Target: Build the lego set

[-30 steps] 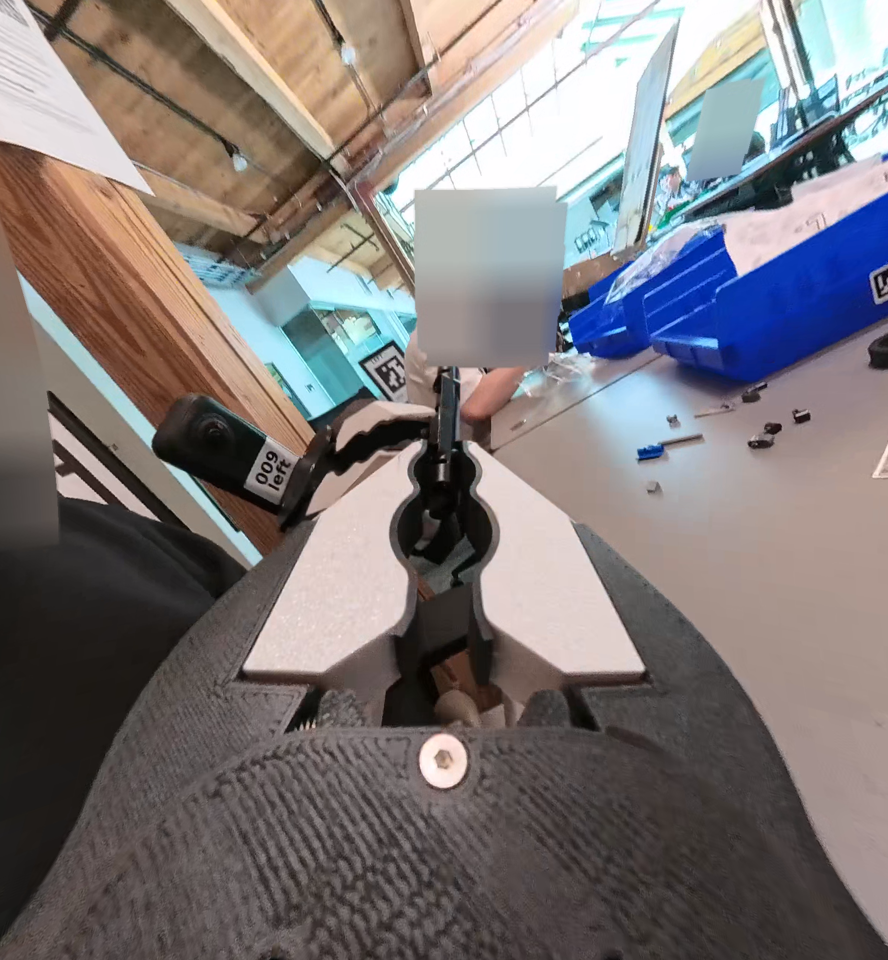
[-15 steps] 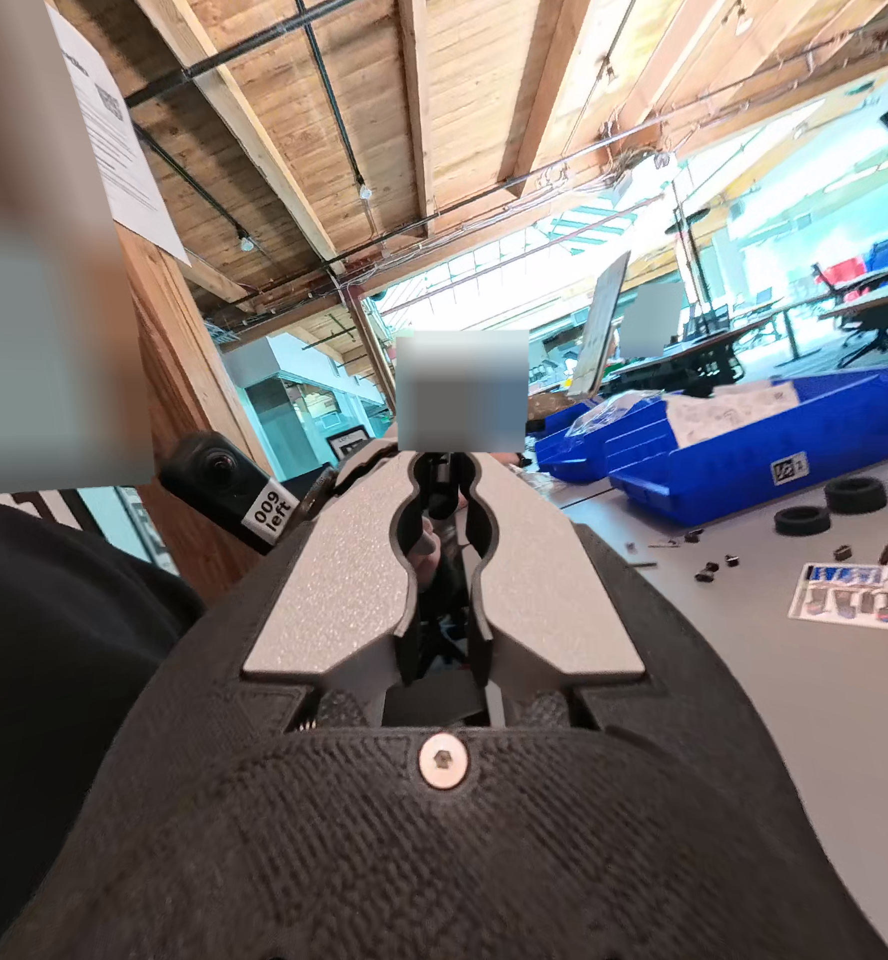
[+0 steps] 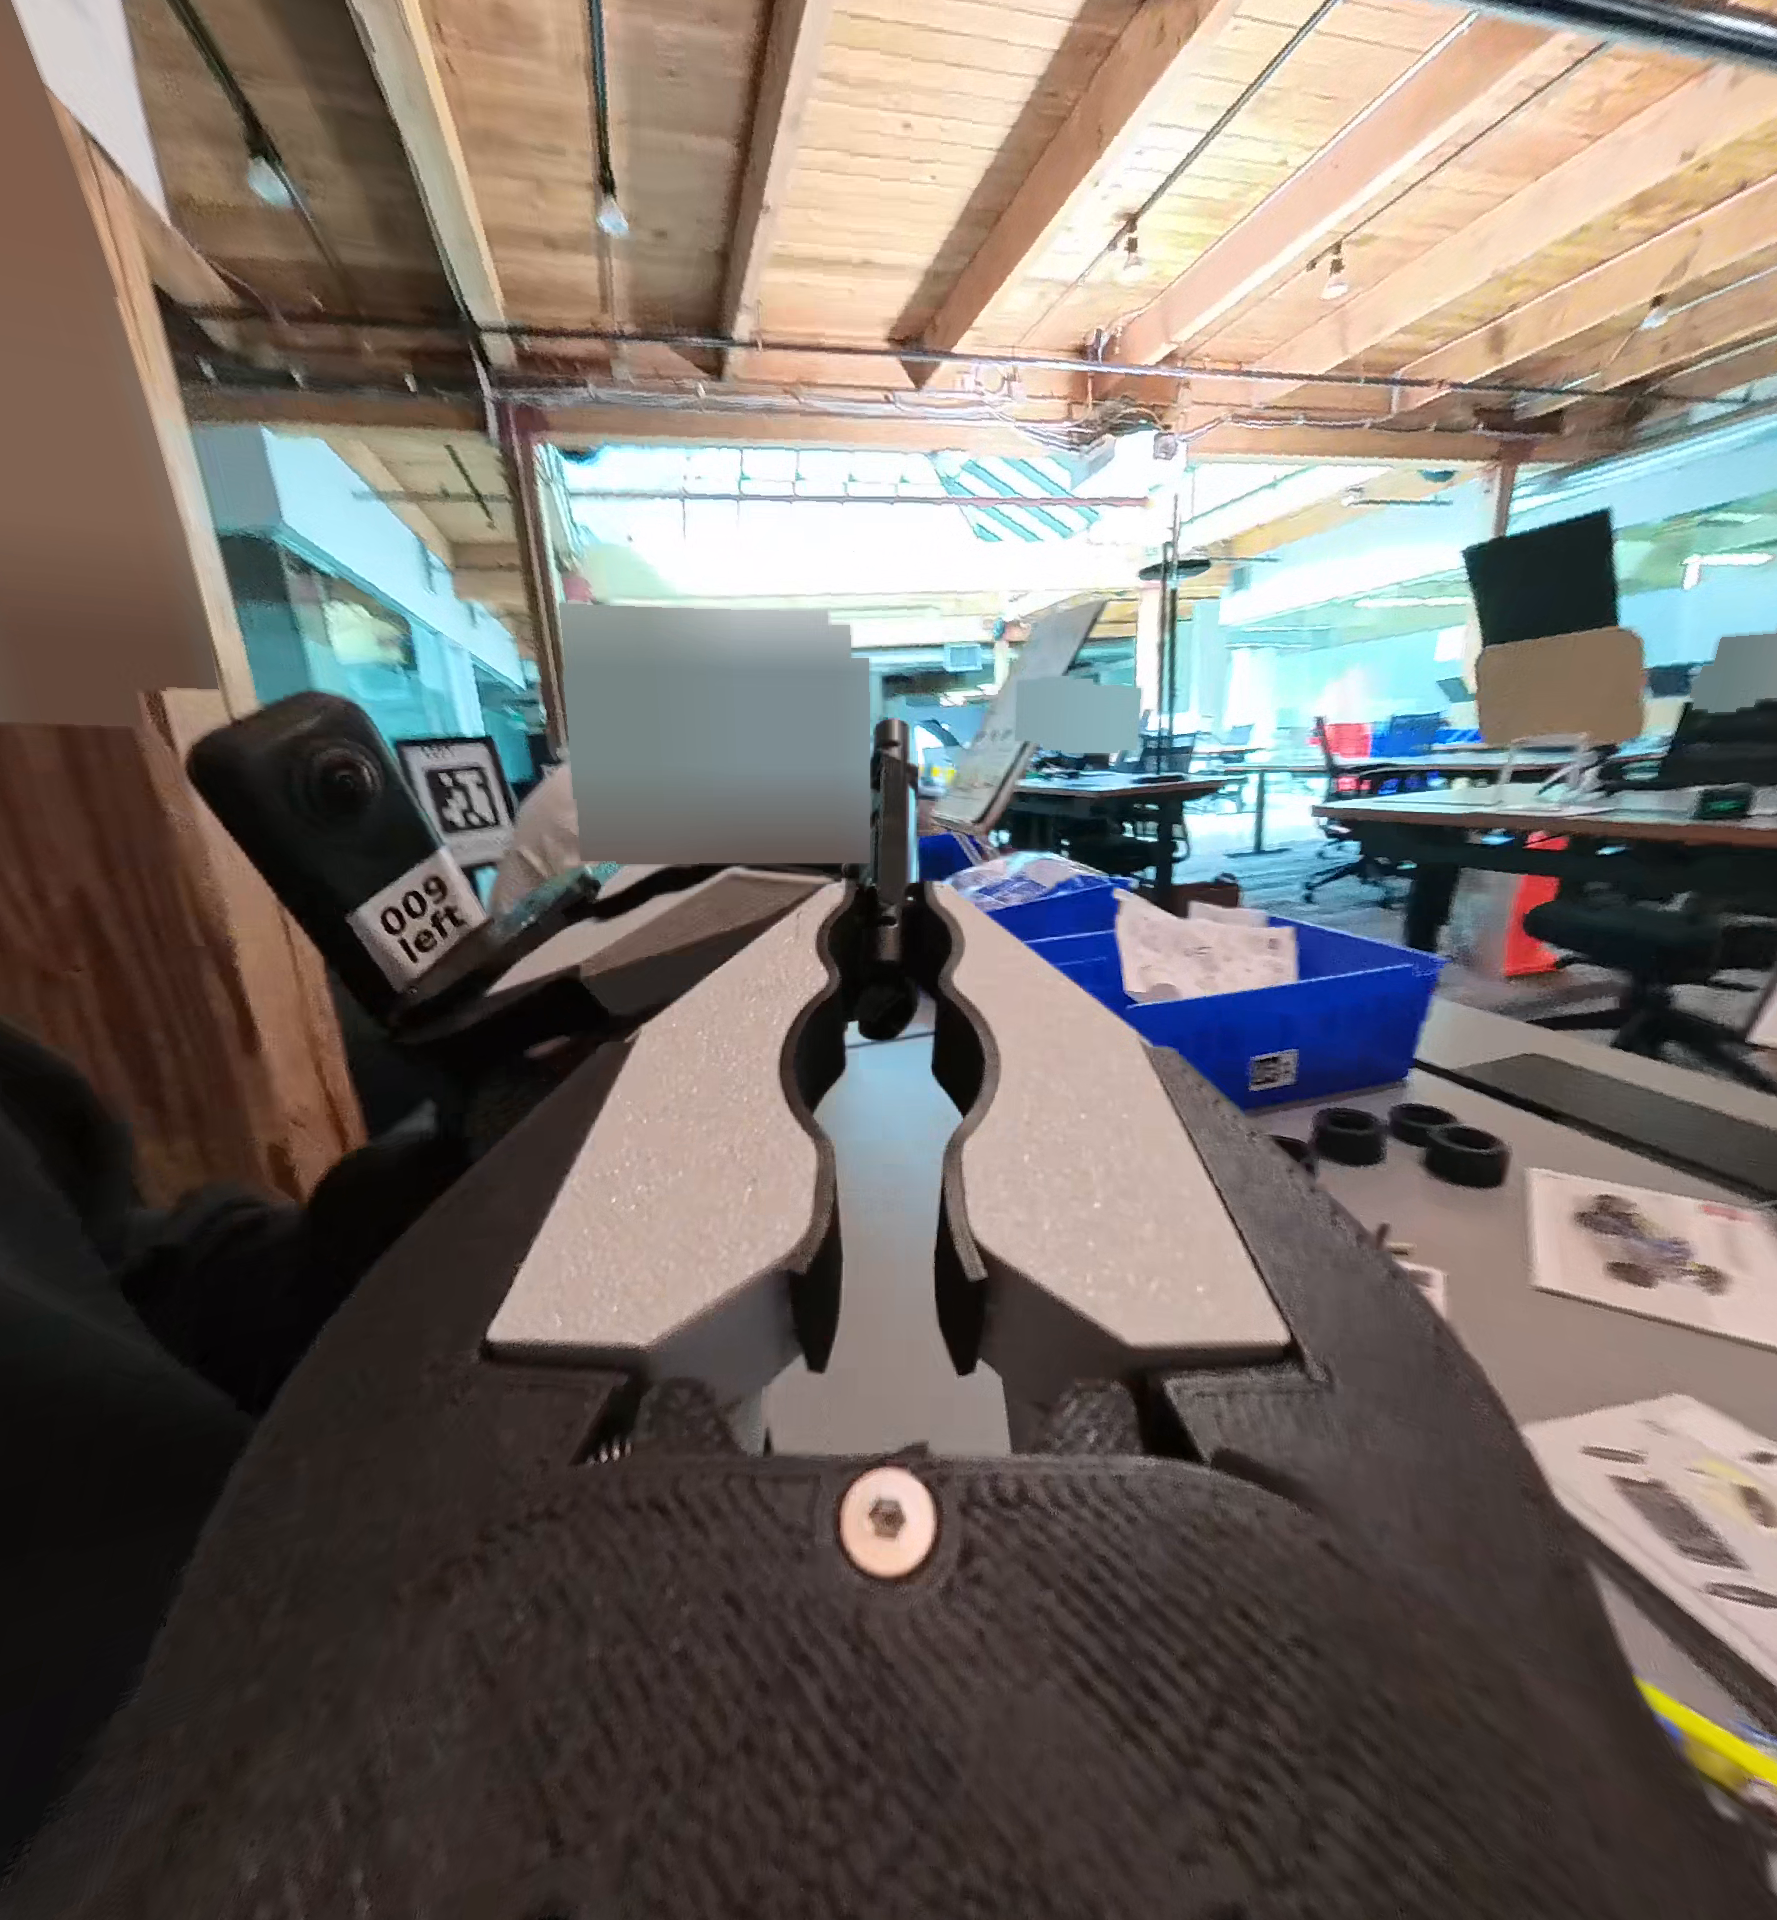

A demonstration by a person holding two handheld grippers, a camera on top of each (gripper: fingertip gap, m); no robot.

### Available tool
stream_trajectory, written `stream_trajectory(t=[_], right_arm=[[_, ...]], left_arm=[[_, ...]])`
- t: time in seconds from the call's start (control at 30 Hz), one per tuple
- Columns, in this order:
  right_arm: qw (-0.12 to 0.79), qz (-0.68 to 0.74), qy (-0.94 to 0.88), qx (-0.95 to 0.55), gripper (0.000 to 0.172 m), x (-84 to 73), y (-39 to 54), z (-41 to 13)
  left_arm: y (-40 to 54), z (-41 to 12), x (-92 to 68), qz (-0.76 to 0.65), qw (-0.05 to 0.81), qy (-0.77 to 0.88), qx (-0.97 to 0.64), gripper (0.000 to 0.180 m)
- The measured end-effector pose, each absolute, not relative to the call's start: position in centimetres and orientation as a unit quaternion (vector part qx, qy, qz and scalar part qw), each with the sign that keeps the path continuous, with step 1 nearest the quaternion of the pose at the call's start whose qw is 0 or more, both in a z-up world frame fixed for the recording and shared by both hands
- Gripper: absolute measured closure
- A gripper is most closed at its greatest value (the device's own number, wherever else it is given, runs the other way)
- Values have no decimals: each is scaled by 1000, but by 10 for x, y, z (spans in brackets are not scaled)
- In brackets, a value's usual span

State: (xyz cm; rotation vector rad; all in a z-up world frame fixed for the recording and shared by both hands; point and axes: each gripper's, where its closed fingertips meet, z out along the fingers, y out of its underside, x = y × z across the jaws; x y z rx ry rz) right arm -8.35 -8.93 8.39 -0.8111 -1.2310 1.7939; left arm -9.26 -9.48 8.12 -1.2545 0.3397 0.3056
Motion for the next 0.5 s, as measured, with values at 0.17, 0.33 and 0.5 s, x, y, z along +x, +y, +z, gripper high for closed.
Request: stream_trajectory(t=[0.17,0.33,0.5], right_arm=[[436,675,-503,-318,165,-80,-95,92],[376,718,-484,-330,163,-75,-102,99],[334,747,-461,-344,161,-75,-103,100]], left_arm=[[-99,87,-91,110,799,151,-572,177],[-105,91,-88,-40,822,126,-553,177],[-106,93,-88,-199,821,85,-529,177]])
